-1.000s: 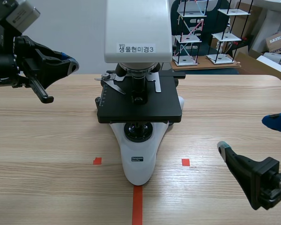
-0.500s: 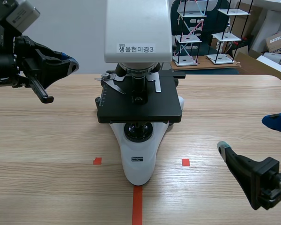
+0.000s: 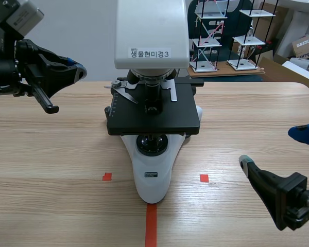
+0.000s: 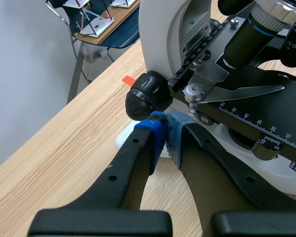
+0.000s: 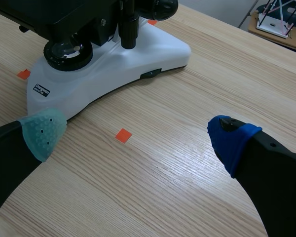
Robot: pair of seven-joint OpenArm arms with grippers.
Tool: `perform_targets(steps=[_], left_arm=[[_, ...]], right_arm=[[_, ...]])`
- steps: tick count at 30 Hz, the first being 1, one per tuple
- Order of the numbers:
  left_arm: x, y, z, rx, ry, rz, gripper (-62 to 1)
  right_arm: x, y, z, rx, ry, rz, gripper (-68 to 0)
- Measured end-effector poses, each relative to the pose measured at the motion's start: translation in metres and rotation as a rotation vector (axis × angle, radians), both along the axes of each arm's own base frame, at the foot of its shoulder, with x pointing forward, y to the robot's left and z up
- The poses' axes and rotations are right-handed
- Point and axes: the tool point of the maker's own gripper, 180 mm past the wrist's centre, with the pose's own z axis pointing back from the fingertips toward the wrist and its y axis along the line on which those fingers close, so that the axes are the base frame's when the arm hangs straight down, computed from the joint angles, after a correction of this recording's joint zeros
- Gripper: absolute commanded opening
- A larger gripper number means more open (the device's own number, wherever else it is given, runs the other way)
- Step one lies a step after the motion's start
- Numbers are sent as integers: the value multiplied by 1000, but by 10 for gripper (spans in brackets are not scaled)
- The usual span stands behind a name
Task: Return to the home posture
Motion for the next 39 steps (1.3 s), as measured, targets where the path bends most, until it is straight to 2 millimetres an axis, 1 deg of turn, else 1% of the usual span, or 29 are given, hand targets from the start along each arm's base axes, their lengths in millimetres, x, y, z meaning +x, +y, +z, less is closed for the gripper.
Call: perform_targets(steps=[3, 7, 10, 13, 17, 23, 26, 29, 31, 33, 36, 37, 38, 39], left_arm=[[-4, 8, 0, -27, 9, 24, -593], [-14, 32, 12, -137, -5, 93, -593], [-23, 51, 13, -148, -20, 147, -593], [-37, 67, 10, -183, -31, 190, -593], [-62, 84, 8, -273, -60, 231, -594], [-107, 88, 0, -419, -57, 254, -594], [-123, 96, -7, -431, -66, 314, -594], [-137, 99, -10, -482, -69, 358, -594], [-147, 97, -15, -485, -68, 369, -594], [-157, 92, -24, -456, -55, 368, -594], [-167, 86, -33, -425, -49, 377, -592], [-170, 85, -33, -421, -59, 379, -588], [-172, 83, -34, -416, -66, 381, -563], [-173, 81, -36, -403, -70, 376, -520]], right_arm=[[0, 0, 0, 0, 0, 0, -41], [0, 0, 0, 0, 1, 0, -41], [0, 0, 0, 0, 1, 0, -41], [0, 0, 0, 0, 0, 0, -41], [0, 0, 0, 0, 0, 0, -41], [0, 0, 0, 1, 2, 3, -41], [0, 0, 0, 1, 2, 3, -41], [0, 1, 0, 1, 2, 3, -41], [0, 1, 0, 1, 2, 3, -41], [-1, 1, -1, 2, 3, 5, -41], [-1, 2, -1, 4, 5, 7, -41], [-2, 4, -2, 7, 7, 9, -41], [-2, 5, -2, 10, 9, 12, -41], [-2, 5, -2, 10, 11, 14, -41]])
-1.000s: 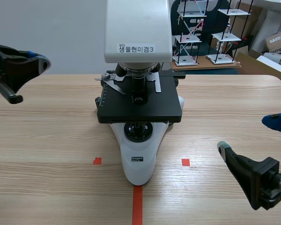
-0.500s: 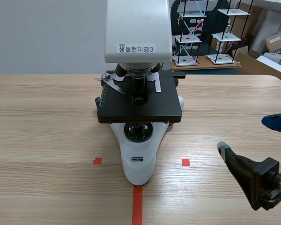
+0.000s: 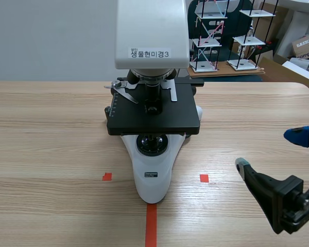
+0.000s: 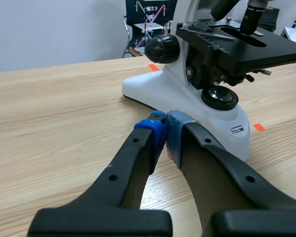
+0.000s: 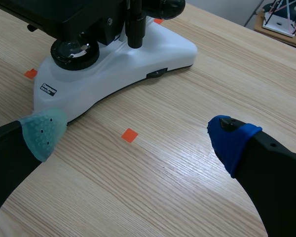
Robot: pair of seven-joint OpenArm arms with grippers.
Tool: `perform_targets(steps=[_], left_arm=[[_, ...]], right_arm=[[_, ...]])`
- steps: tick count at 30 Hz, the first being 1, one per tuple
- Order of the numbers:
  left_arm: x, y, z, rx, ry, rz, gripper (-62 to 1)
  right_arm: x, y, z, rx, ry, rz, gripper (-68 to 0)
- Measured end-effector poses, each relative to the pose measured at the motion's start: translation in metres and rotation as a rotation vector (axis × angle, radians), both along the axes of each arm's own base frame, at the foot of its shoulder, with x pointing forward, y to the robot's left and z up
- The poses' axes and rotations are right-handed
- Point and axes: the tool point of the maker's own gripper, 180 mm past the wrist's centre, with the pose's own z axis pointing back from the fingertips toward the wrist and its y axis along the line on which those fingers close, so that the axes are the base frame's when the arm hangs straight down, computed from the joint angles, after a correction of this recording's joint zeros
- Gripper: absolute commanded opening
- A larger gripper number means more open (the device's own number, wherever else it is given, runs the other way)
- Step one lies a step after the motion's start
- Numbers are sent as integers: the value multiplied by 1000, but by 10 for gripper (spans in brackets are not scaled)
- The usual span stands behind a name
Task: Return to the home posture
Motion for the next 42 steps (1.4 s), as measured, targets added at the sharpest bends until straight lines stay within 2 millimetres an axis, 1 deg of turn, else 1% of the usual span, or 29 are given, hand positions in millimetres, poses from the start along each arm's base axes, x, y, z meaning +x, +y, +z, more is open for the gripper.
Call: perform_targets(steps=[1, 3, 4, 7, 8, 42], left_arm=[[-1, -1, -2, 14, 0, 3, -470], [0, -2, -2, 17, -3, -1, -343], [1, -2, -1, 17, -10, -1, -271], [5, -1, 6, 10, -44, 0, -20], [6, -1, 7, 10, -48, 0, 14], [7, -1, 6, 13, -46, 0, 14]], right_arm=[[0, 0, 0, 1, 1, 2, -41], [0, 0, 0, -1, 3, 1, -41], [0, 0, 0, -1, 2, 2, -41], [0, 0, 0, -1, 3, 2, -41], [0, 0, 0, -1, 3, 2, -41], [0, 0, 0, -1, 3, 2, -41]])
